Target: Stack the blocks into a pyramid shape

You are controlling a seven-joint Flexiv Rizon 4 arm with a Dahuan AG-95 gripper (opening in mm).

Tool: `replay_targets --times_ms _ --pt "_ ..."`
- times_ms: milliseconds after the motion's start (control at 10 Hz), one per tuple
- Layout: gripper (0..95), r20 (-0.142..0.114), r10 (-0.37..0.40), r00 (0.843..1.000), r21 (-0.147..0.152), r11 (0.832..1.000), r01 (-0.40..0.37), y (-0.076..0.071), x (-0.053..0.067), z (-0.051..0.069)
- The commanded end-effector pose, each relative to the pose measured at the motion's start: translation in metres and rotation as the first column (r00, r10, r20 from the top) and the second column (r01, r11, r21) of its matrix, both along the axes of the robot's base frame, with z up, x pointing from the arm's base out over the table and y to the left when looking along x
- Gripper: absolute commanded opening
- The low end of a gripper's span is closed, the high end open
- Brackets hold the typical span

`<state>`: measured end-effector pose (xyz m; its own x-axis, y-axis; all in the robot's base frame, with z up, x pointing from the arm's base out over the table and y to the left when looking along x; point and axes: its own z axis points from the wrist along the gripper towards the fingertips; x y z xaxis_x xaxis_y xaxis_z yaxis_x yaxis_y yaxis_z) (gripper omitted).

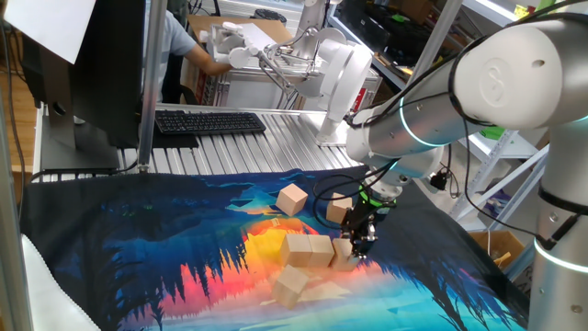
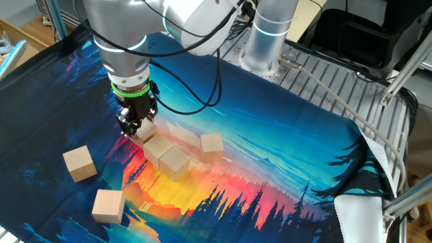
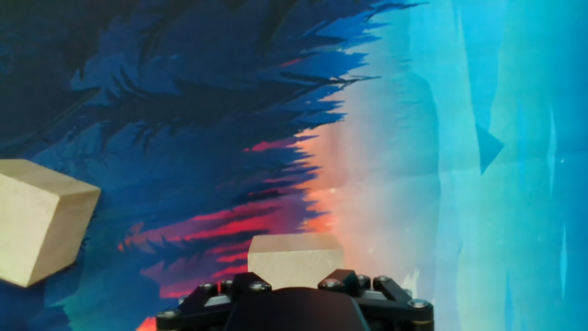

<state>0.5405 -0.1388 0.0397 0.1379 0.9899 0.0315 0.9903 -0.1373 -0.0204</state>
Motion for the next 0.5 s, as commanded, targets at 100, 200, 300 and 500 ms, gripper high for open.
replay_targets --times_ms 100,200,300,500 --pt "0.0 0.007 0.003 1.0 -0.001 1.0 -0.003 -0.0001 0.0015 -0.0013" --pt "0.0 0.011 0.003 1.0 -0.005 1.0 -0.003 -0.0002 0.0022 -0.0047" --pt "0.0 0.014 0.002 1.0 -0.009 1.0 -0.002 -0.0004 0.0029 -0.0068" --pt "0.0 0.012 -0.003 1.0 -0.006 1.0 0.003 0.0015 0.006 -0.0015"
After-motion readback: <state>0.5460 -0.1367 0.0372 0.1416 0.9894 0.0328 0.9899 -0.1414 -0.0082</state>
